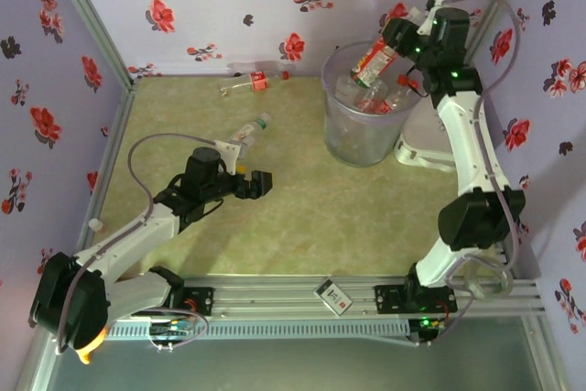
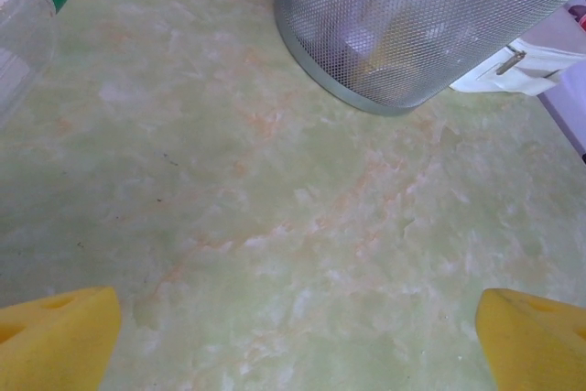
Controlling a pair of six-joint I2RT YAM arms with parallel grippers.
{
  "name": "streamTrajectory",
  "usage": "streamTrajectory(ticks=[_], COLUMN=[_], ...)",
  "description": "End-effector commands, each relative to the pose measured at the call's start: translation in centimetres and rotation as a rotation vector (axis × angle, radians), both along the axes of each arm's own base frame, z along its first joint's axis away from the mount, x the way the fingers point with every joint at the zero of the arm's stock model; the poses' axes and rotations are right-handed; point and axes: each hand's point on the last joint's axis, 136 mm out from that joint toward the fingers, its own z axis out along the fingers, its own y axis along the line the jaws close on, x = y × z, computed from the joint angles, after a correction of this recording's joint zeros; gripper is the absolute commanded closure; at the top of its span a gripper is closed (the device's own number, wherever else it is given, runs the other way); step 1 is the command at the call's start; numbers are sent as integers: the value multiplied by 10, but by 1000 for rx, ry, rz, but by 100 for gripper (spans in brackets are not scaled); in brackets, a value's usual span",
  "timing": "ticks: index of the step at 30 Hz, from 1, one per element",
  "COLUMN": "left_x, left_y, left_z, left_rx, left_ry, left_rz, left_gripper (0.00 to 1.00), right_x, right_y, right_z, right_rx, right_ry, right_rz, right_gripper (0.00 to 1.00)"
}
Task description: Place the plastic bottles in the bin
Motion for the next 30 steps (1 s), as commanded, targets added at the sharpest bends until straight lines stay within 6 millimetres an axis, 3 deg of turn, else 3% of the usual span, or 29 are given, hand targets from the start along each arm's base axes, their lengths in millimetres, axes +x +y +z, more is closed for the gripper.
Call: streamTrajectory(ticks=[1, 16, 30], left_x=[6, 14, 21], left_y=[1, 0, -5], left_z=[3, -2, -3], left_rx=[8, 7, -7], left_ry=[-20, -1, 6], left_rz=[1, 14, 16], left_gripper=[0, 0, 0], right_x=[1, 13, 19], right_y=[9, 60, 90], right_z=[-20, -112, -182], right_rx=[-84, -205, -260], right_ry=[84, 375, 519], right_rz=[88, 303, 362], right_gripper=[48, 47, 42])
